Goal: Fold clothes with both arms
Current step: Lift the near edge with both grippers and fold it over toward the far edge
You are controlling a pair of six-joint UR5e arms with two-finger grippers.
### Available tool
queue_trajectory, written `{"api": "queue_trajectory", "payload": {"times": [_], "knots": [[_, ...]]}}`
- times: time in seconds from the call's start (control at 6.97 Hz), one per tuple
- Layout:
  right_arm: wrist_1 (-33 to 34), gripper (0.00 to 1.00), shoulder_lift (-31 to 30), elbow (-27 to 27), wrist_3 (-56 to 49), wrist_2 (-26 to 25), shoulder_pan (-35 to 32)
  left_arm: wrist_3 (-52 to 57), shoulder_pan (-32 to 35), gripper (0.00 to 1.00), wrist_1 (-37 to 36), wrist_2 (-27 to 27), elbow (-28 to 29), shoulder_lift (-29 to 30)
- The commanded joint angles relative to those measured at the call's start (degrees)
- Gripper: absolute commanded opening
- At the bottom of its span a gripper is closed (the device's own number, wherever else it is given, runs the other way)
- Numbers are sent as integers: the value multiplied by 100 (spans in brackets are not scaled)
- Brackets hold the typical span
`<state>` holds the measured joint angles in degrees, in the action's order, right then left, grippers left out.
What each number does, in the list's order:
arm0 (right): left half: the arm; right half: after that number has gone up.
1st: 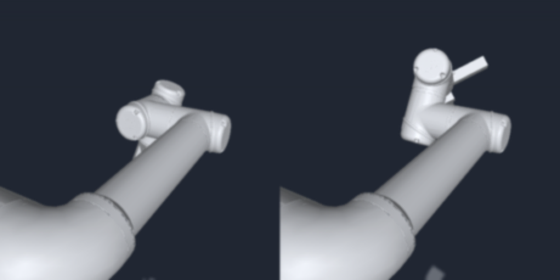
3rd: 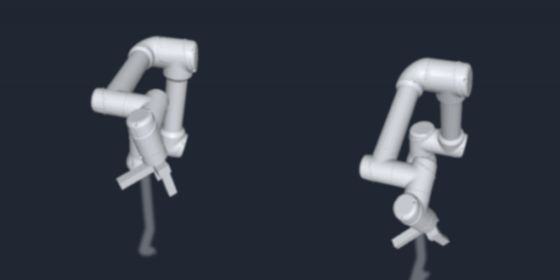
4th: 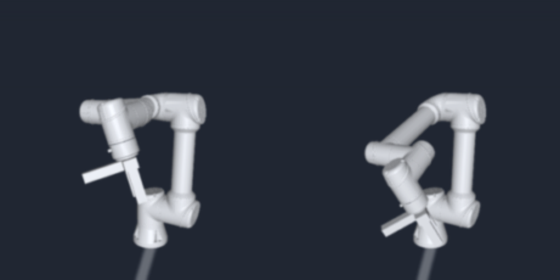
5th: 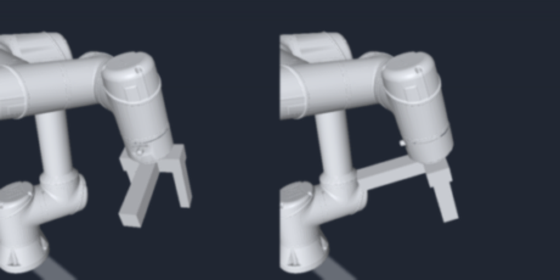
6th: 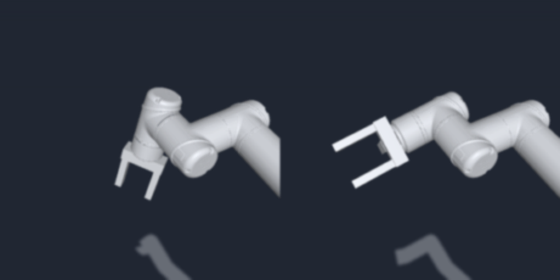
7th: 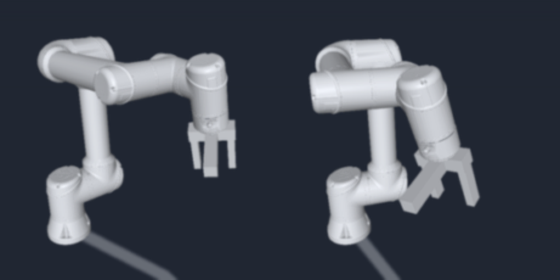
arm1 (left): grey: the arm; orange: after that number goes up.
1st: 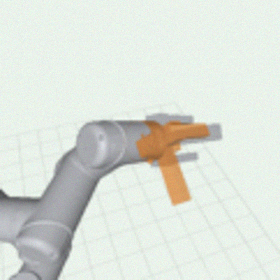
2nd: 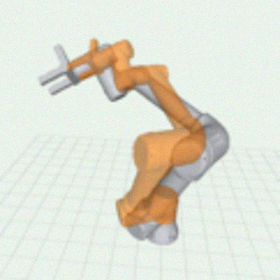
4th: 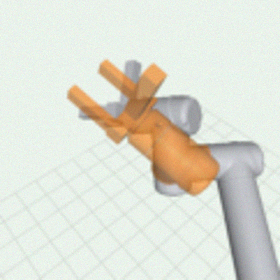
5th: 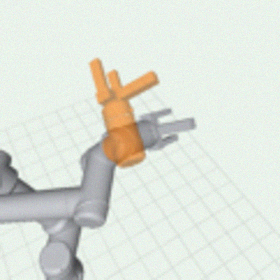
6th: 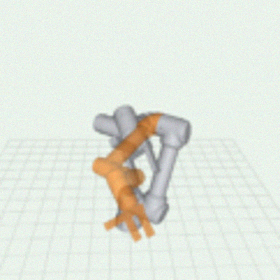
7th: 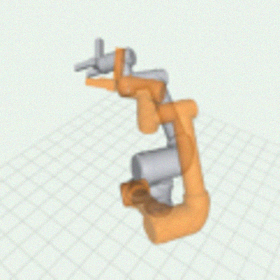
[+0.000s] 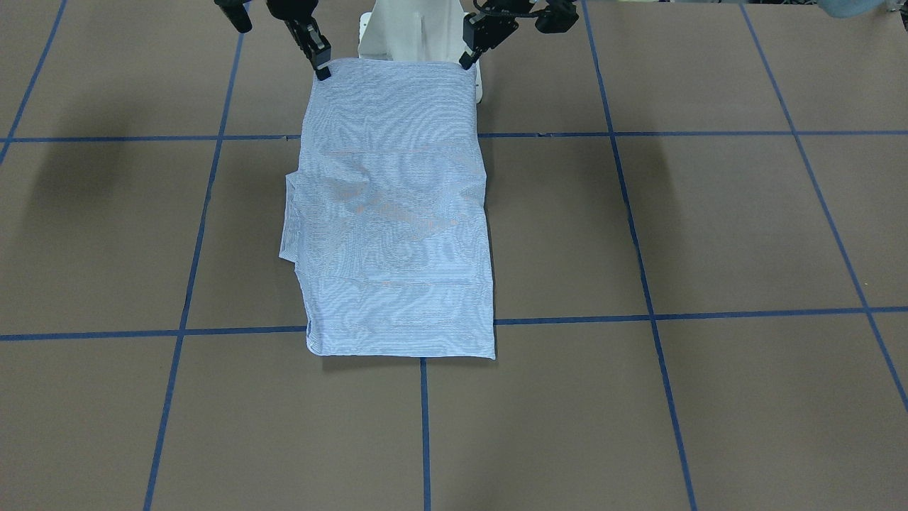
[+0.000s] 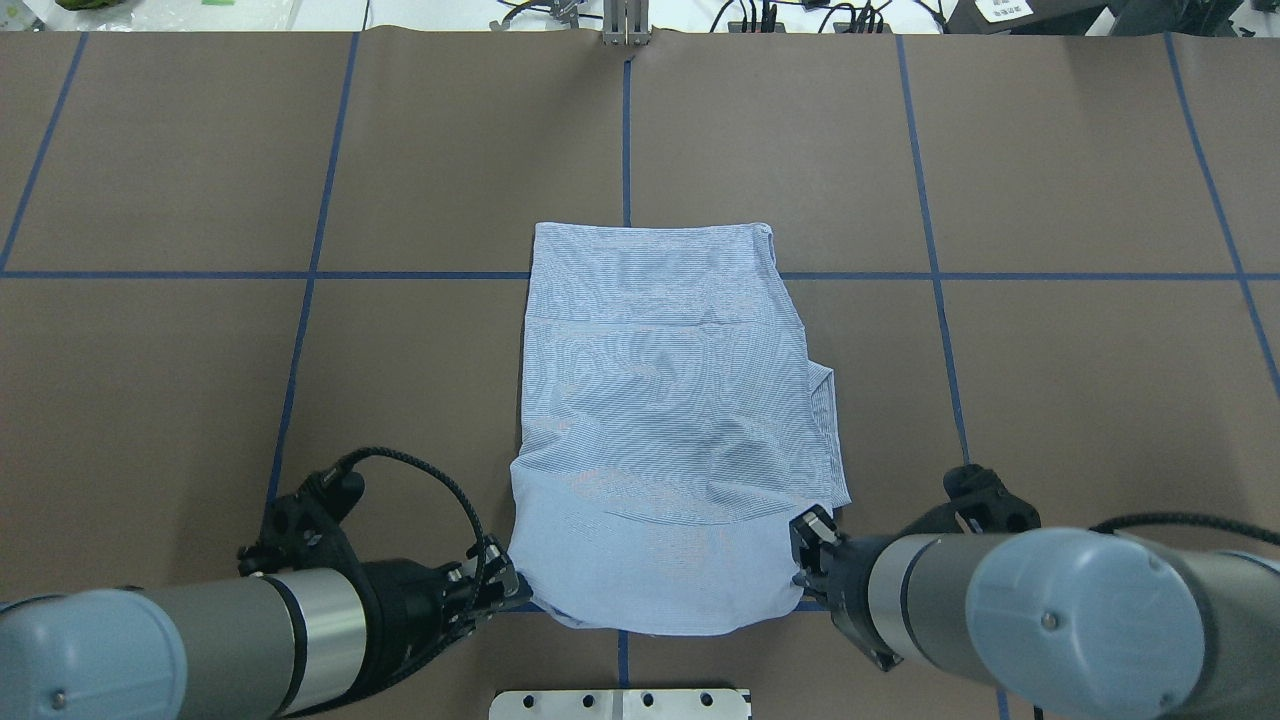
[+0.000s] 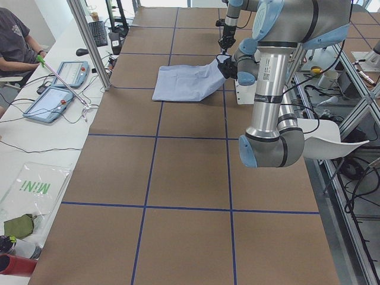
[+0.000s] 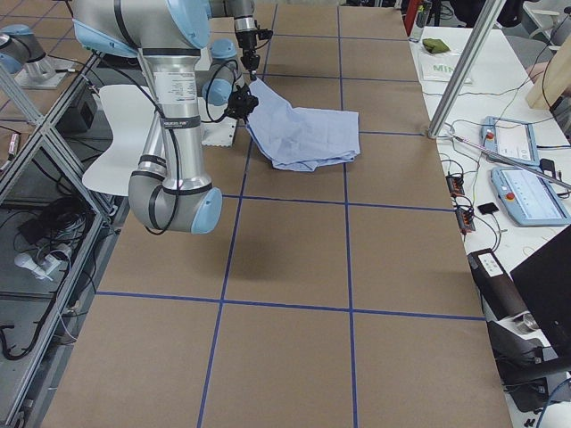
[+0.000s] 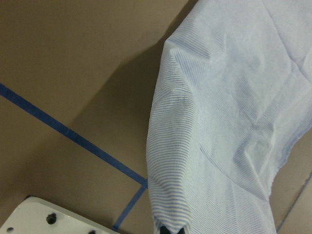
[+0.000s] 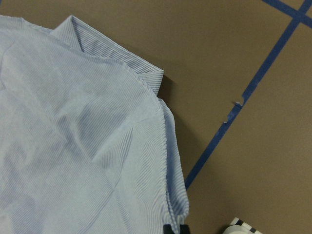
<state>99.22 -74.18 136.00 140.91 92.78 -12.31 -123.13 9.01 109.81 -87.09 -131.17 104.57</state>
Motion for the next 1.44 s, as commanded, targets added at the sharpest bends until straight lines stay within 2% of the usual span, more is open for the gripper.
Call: {"api": "queue_trajectory", "payload": {"times": [0.0,0.14,0.29,0.57,0.72,0.86,1.15,1.29], "knots": [[221,0,752,-815,-911,879,-1277,708,1298,0,-528,-883,317,674],[160,0,895,-1238,-1412,1161,-1779,973,1740,0,-557,-1124,860,1035],[151,0,1192,-1756,-1661,1425,-2106,1280,1954,0,-523,-1135,1205,1152],[98,0,1423,-2417,-2223,1610,-2503,1580,2349,0,-487,-1135,1951,1643],[-442,0,1432,-2794,-2296,1681,-2618,1704,2473,0,-339,-1126,2529,1907],[-934,0,1519,-3303,-2427,1839,-2758,1827,2561,0,97,-1126,3101,1996],[-1254,0,2299,-4769,-3004,1946,-2917,2151,2806,0,1021,-1091,4610,2425],[-2108,74,2415,-5628,-3548,1946,-3039,2414,3000,67,1338,-1091,5340,2758]]}}
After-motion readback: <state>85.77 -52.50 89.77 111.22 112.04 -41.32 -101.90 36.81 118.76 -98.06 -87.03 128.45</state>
